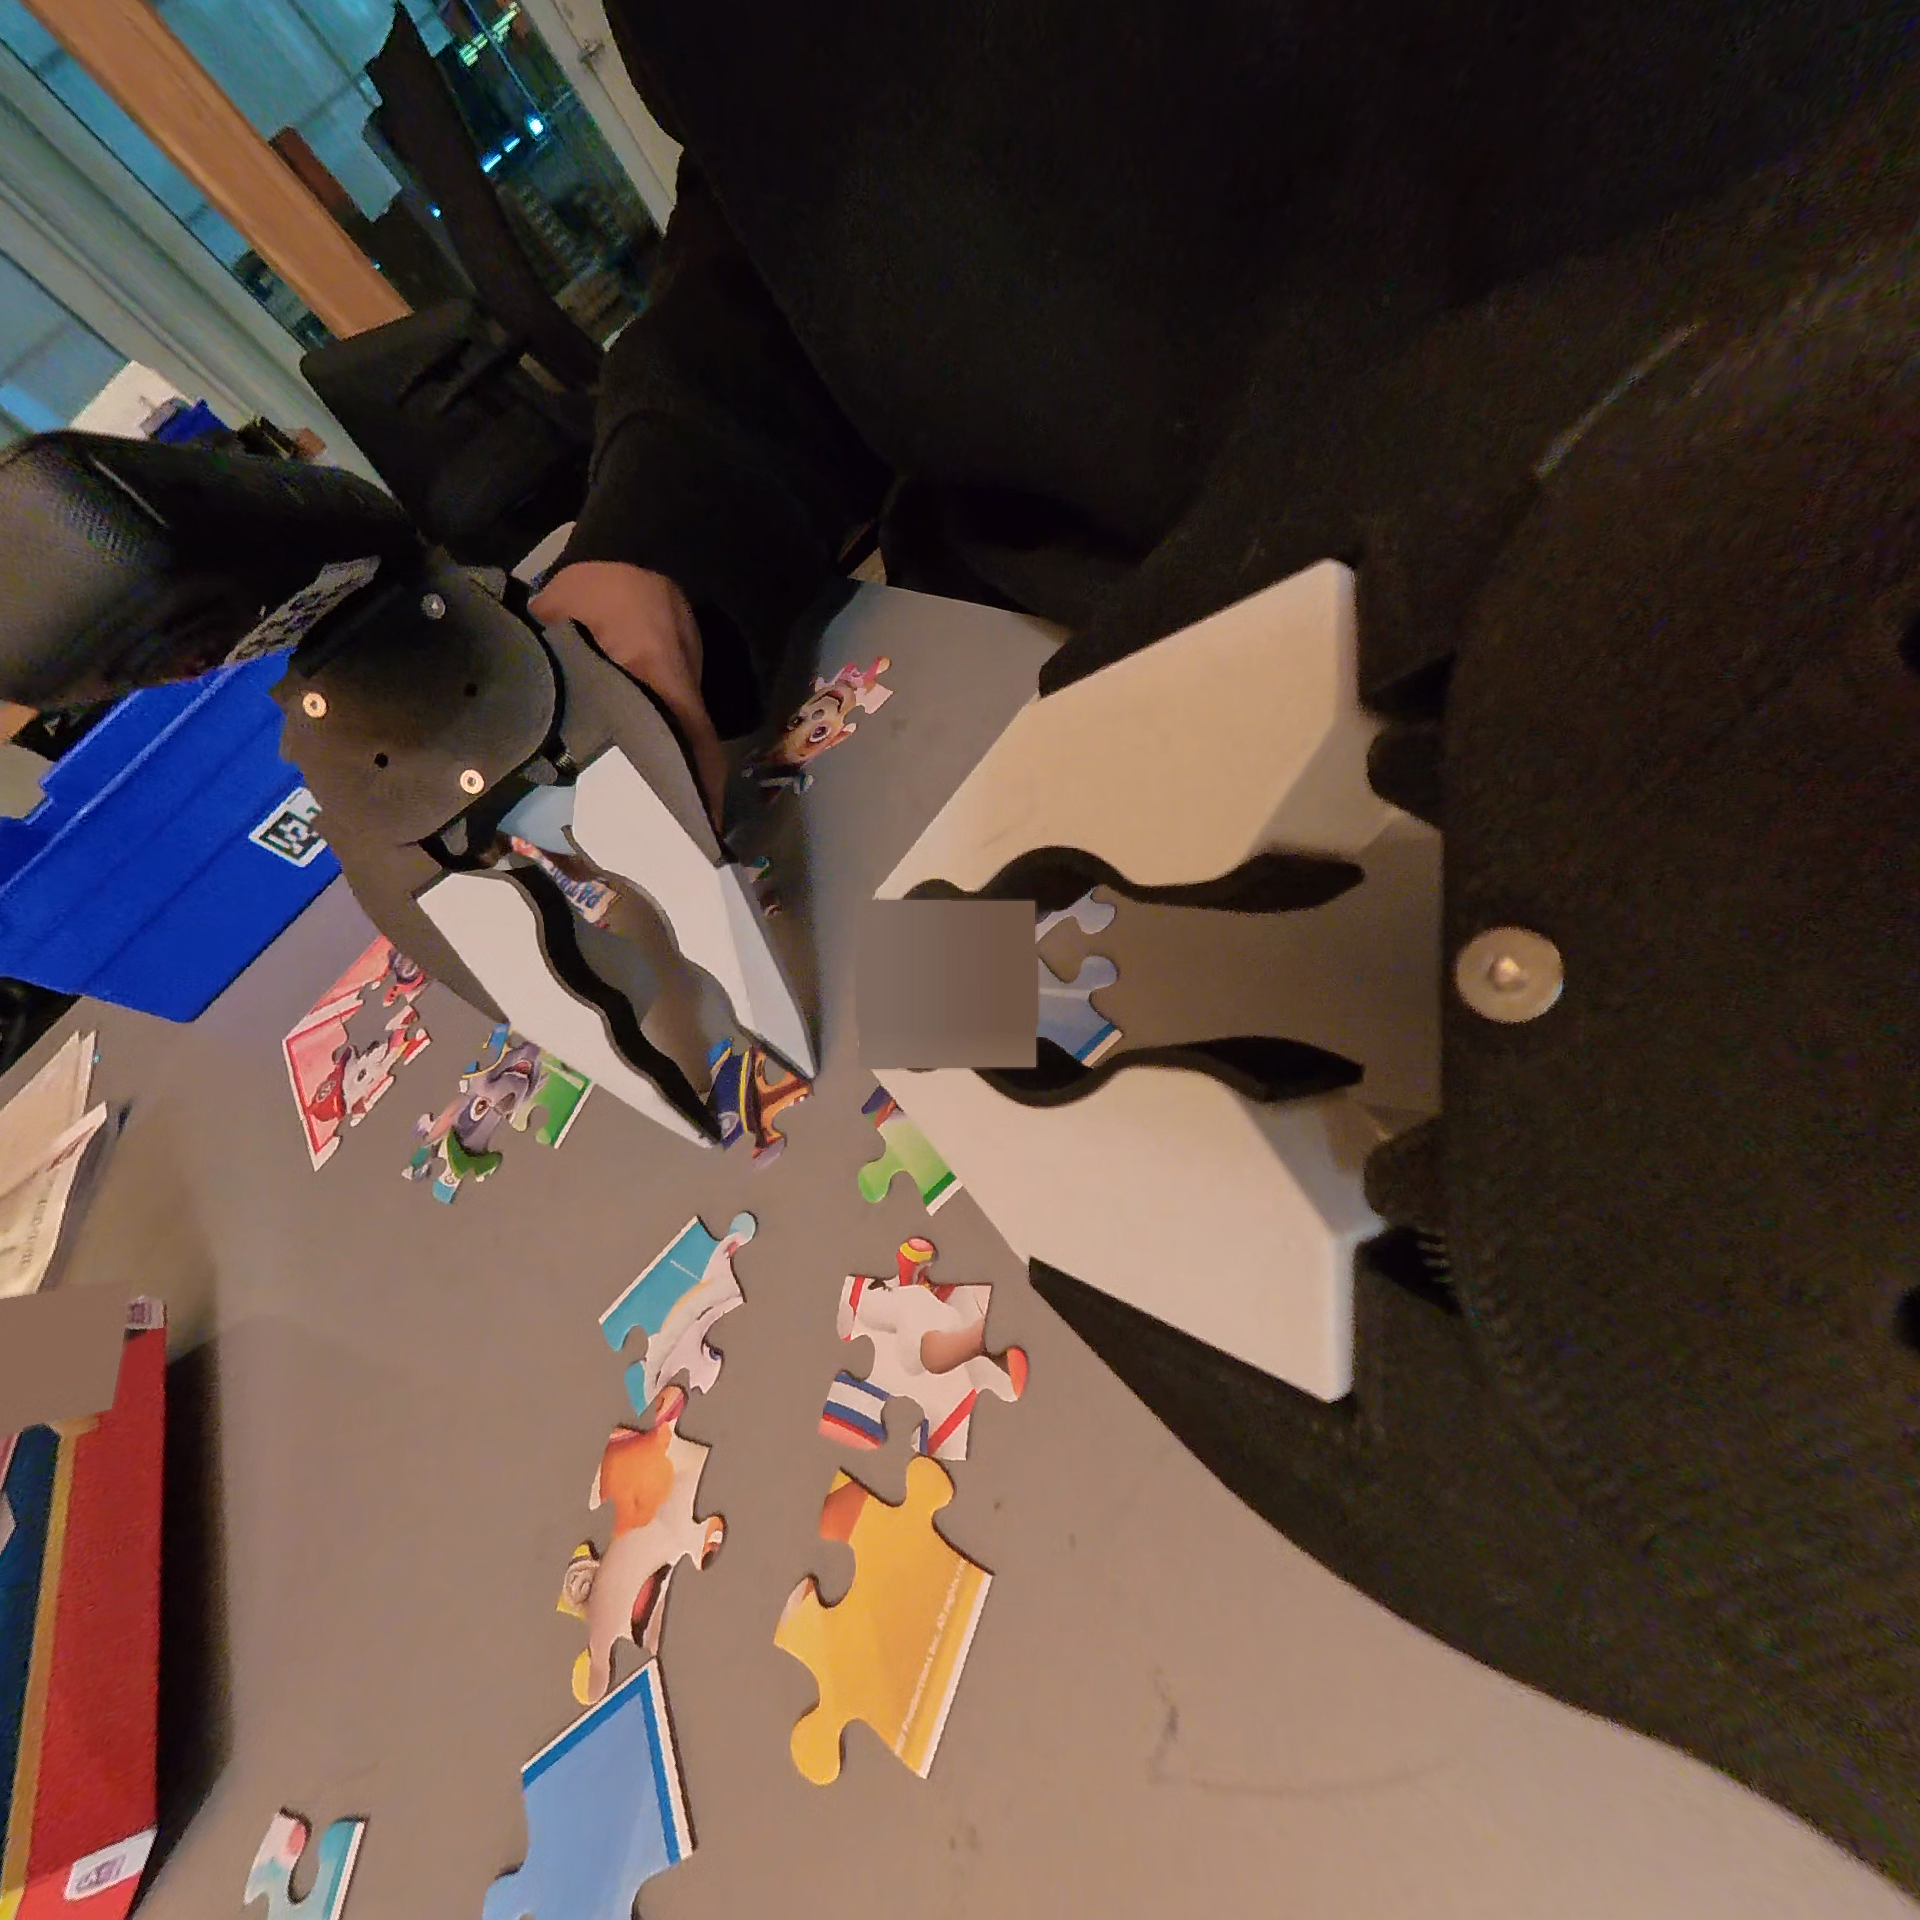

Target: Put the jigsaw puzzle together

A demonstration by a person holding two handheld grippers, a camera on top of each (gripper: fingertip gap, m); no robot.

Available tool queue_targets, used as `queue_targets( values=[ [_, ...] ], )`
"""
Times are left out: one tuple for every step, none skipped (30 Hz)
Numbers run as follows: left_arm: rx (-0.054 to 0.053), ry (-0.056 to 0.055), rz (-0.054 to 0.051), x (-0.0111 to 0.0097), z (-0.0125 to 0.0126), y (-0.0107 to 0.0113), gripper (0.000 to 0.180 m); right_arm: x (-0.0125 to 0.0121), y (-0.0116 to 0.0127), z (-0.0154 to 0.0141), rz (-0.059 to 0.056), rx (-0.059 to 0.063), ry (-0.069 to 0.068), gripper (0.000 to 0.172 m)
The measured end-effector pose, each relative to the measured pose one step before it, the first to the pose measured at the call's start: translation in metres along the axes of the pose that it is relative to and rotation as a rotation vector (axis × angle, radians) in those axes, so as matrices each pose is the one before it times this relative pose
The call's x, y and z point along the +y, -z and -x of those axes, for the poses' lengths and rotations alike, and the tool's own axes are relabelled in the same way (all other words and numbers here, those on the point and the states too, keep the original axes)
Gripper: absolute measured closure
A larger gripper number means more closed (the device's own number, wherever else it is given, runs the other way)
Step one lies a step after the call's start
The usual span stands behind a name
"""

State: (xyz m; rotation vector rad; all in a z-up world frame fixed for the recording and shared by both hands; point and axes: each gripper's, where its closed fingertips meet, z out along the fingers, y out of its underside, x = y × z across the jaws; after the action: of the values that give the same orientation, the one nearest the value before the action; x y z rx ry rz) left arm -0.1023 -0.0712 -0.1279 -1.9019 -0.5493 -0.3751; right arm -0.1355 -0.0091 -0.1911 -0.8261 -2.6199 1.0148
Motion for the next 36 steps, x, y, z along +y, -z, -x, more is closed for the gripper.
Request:
queue_targets(
  values=[
    [-0.0034,0.0024,0.0033,0.00043,0.00041,-0.00075,0.164,0.00002,0.00007,0.00209,0.0037,-0.0033,0.0042,0.143],
    [-0.0035,0.0014,0.0031,0.00033,0.00010,-0.00065,0.164,0.00006,0.00002,0.00202,0.0027,-0.0029,0.0049,0.143],
    [-0.0032,0.0012,0.0025,0.00020,0.00003,-0.00079,0.164,0.00000,0.00003,0.00202,0.0019,-0.0038,0.0038,0.143],
    [-0.0024,0.0016,0.0026,0.00019,-0.00012,-0.00087,0.163,0.00007,0.00000,0.00182,0.0010,-0.0035,0.0044,0.143],
    [-0.0014,0.0019,0.0031,0.00043,-0.00030,-0.00100,0.163,-0.00014,0.00003,0.00200,-0.0004,-0.0050,0.0039,0.143],
    [-0.0003,0.0019,0.0045,0.00059,-0.00047,-0.00122,0.163,-0.00016,-0.00018,0.00210,-0.0019,-0.0076,0.0018,0.143],
    [-0.0003,0.0010,0.0058,0.00087,-0.00057,-0.00113,0.163,-0.00036,-0.00012,0.00235,-0.0037,-0.0091,-0.0003,0.143],
    [-0.0013,-0.0001,0.0070,0.00122,-0.00037,-0.00121,0.163,-0.00040,-0.00013,0.00199,-0.0042,-0.0089,-0.0026,0.143],
    [-0.0025,-0.0005,0.0087,0.00146,-0.00003,-0.00136,0.162,-0.00030,-0.00006,0.00203,-0.0039,-0.0092,-0.0034,0.143],
    [-0.0037,-0.0004,0.0096,0.00176,0.00026,-0.00129,0.162,-0.00015,0.00007,0.00169,-0.0036,-0.0091,-0.0035,0.143],
    [-0.0043,-0.0005,0.0096,0.00169,0.00042,-0.00129,0.162,0.00001,0.00021,0.00144,-0.0032,-0.0080,-0.0037,0.143],
    [-0.0041,-0.0007,0.0095,0.00167,0.00029,-0.00117,0.162,0.00007,0.00025,0.00112,-0.0030,-0.0066,-0.0036,0.143],
    [-0.0045,-0.0001,0.0090,0.00164,0.00045,-0.00116,0.162,0.00016,0.00036,0.00100,-0.0031,-0.0065,-0.0036,0.143],
    [-0.0044,0.0004,0.0095,0.00169,0.00062,-0.00130,0.162,0.00017,0.00043,0.00126,-0.0036,-0.0092,-0.0046,0.143],
    [-0.0056,0.0000,0.0105,0.00194,0.00079,-0.00150,0.161,0.00004,0.00035,0.00143,-0.0039,-0.0108,-0.0063,0.144],
    [-0.0081,-0.0004,0.0129,0.00241,0.00138,-0.00170,0.161,-0.00011,0.00026,0.00163,-0.0045,-0.0116,-0.0068,0.144],
    [-0.0099,-0.0007,0.0152,0.00278,0.00169,-0.00195,0.161,-0.00035,0.00006,0.00191,-0.0052,-0.0123,-0.0059,0.144],
    [-0.0103,-0.0010,0.0166,0.00310,0.00186,-0.00210,0.161,-0.00046,-0.00013,0.00200,-0.0050,-0.0111,-0.0043,0.144],
    [-0.0098,-0.0002,0.0166,0.00314,0.00177,-0.00230,0.161,-0.00048,-0.00046,0.00193,-0.0035,-0.0090,-0.0019,0.144],
    [-0.0083,0.0011,0.0153,0.00291,0.00167,-0.00238,0.161,-0.00034,-0.00072,0.00168,-0.0009,-0.0059,0.0008,0.144],
    [-0.0054,0.0018,0.0134,0.00259,0.00105,-0.00212,0.161,-0.00059,-0.00097,0.00146,-0.0001,-0.0031,0.0039,0.143],
    [-0.0028,0.0015,0.0109,0.00191,0.00049,-0.00195,0.161,-0.00110,-0.00105,0.00172,-0.0015,-0.0028,0.0065,0.143],
    [-0.0018,0.0007,0.0083,0.00156,0.00030,-0.00165,0.161,-0.00138,-0.00107,0.00167,-0.0010,-0.0032,0.0071,0.143],
    [-0.0035,0.0008,0.0078,0.00134,0.00068,-0.00154,0.161,-0.00151,-0.00132,0.00153,-0.0012,-0.0028,0.0082,0.143],
    [-0.0058,0.0004,0.0084,0.00135,0.00098,-0.00144,0.161,-0.00144,-0.00132,0.00109,-0.0002,-0.0002,0.0097,0.143],
    [-0.0074,-0.0007,0.0105,0.00179,0.00126,-0.00127,0.161,-0.00101,-0.00135,0.00033,0.0027,0.0034,0.0122,0.143],
    [-0.0084,-0.0021,0.0113,0.00192,0.00138,-0.00108,0.161,-0.00047,-0.00126,0.00003,0.0057,0.0040,0.0147,0.143],
    [-0.0031,-0.0022,0.0017,0.00034,0.00044,-0.00052,0.162,-0.00022,-0.00117,0.00022,0.0065,0.0021,0.0162,0.143],
    [0.0019,0.0022,-0.0001,-0.00012,-0.00002,0.00017,0.162,-0.00038,-0.00103,0.00020,0.0051,0.0019,0.0168,0.143],
    [0.0027,0.0022,0.0000,-0.00003,-0.00007,-0.00003,0.162,-0.00041,-0.00082,0.00005,0.0042,0.0024,0.0160,0.143],
    [0.0024,0.0022,0.0003,0.00006,0.00012,0.00015,0.162,-0.00040,-0.00051,0.00003,0.0046,0.0022,0.0154,0.143],
    [0.0025,0.0026,-0.0005,0.00001,-0.00001,0.00010,0.163,-0.00014,-0.00036,-0.00027,0.0067,0.0046,0.0146,0.143],
    [0.0021,0.0026,-0.0009,0.00006,0.00012,0.00008,0.163,0.00029,-0.00016,-0.00078,0.0087,0.0073,0.0137,0.143],
    [0.0013,0.0016,-0.0005,-0.00001,-0.00002,0.00007,0.163,0.00041,-0.00010,-0.00051,0.0078,0.0054,0.0119,0.142],
    [0.0006,0.0008,-0.0002,-0.00002,0.00010,0.00001,0.163,-0.00012,0.00018,-0.00022,0.0043,0.0021,0.0076,0.142],
    [0.0004,0.0003,0.0001,-0.00004,0.00000,0.00001,0.163,0.00028,0.00012,-0.00004,0.0047,0.0001,0.0045,0.141]
  ],
)
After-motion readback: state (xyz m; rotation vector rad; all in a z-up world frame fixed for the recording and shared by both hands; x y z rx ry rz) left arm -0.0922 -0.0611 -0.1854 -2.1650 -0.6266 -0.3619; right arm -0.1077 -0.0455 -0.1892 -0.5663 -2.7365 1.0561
